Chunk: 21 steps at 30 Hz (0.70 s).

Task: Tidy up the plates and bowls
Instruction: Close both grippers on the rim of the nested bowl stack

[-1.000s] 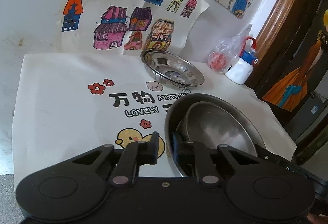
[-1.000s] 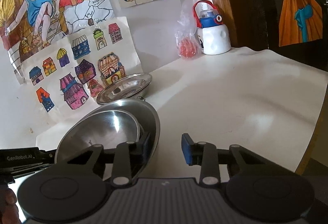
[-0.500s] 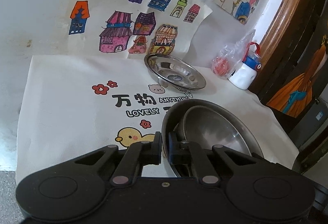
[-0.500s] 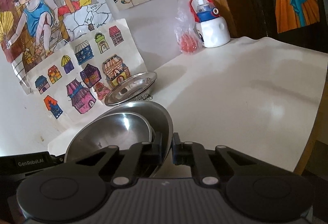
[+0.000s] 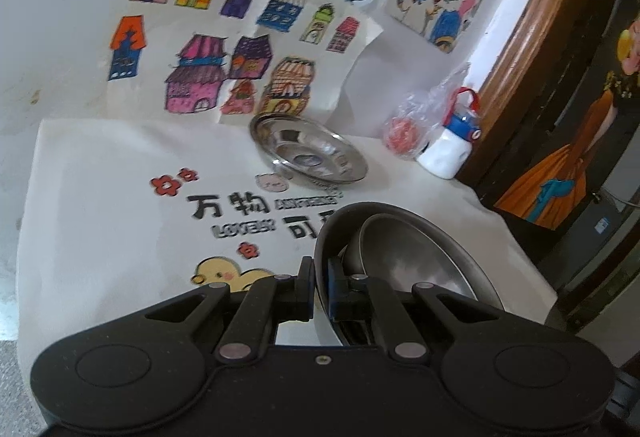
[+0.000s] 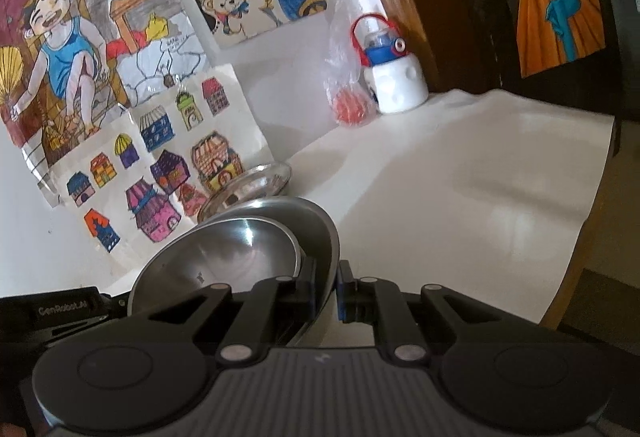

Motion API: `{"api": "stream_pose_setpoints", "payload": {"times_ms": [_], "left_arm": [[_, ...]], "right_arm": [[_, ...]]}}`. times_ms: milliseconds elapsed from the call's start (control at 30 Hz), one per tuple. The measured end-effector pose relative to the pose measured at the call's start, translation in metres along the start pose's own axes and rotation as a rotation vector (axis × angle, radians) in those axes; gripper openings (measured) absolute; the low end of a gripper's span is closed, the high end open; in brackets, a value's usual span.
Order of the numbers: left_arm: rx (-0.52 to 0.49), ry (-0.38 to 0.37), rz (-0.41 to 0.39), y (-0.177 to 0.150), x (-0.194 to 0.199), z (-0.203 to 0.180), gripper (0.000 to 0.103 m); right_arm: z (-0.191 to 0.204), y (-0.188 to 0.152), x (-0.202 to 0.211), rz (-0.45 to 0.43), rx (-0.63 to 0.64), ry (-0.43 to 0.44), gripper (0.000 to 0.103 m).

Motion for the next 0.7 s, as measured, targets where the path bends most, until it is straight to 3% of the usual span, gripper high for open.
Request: {"api": "stream_pose_setpoints", "payload": {"times_ms": [300, 700], "left_arm": [[0.009, -0.039, -0.057, 0.038, -0.003, -0.023, 0.004], [0.049, 0.019, -0.132, 0.107, -0.038, -0.018, 0.004]], "right_arm": [[0.019, 0.052, -0.011, -0.054, 0.112, -0.004, 0.013], [0.042, 0.106, -0.087, -0.063, 0.179, 0.073, 0.013]]}}
Point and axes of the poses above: each gripper's, at about its wrist camera, not at the fingertips, and x roughly against the way its jaws point, z to its left, y to its top, the point moved 8 cm from there along -x, roughly the way its jaws point, and after that the axes turned 12 degrees about y, right-handed, at the moved point
